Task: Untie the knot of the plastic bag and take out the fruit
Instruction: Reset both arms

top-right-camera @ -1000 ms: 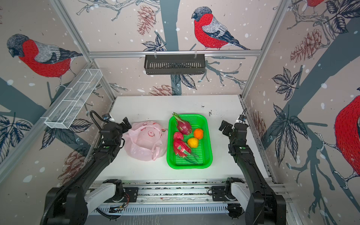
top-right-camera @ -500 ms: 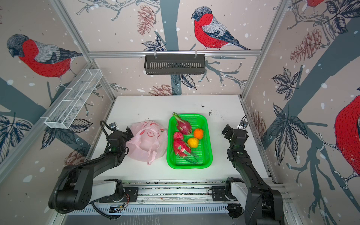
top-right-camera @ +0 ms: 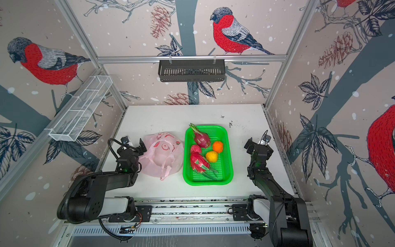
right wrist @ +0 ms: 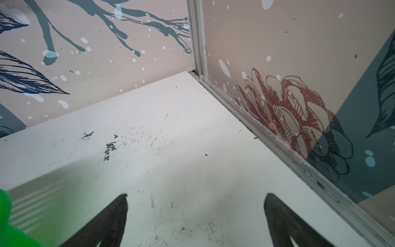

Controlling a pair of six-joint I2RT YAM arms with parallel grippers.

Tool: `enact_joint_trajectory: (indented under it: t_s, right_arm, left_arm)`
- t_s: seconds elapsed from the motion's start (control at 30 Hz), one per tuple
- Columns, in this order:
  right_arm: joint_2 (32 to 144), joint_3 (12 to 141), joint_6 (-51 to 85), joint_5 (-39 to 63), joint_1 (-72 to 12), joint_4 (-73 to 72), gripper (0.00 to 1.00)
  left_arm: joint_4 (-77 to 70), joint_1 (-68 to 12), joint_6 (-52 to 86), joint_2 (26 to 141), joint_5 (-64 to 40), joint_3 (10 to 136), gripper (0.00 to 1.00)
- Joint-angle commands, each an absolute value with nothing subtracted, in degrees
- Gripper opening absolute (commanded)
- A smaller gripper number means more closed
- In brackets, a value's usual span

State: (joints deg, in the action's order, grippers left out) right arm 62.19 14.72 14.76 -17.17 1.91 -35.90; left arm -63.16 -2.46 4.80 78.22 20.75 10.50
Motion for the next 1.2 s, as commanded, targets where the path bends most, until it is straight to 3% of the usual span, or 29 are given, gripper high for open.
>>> enact_joint_trajectory:
  t_s: [0.0,0.3,0.77,1.17]
  right_arm:
    - [63.50,13.79,12.81,-18.91,1.55,-43.86,0.99]
    - [67.43,11.10,12.11,-18.98,1.41,-51.55,0.99]
    - [75.18,10.41,10.51,-17.14,1.33,-63.67,0.99]
    - [82.92,9.89,8.89,-17.05,-0.41,-72.07,0.99]
  left_arm:
    - [-73.81,-2.31,2.69,80.64,17.19,9.80,0.98]
    - [-88.14,-2.34,1.37,89.68,13.58,6.85,0.98]
    - [-77.65,-2.37,1.80,89.03,14.34,11.80,0.98]
    - [-77.65,-2.37,1.71,89.03,14.28,11.86,0.98]
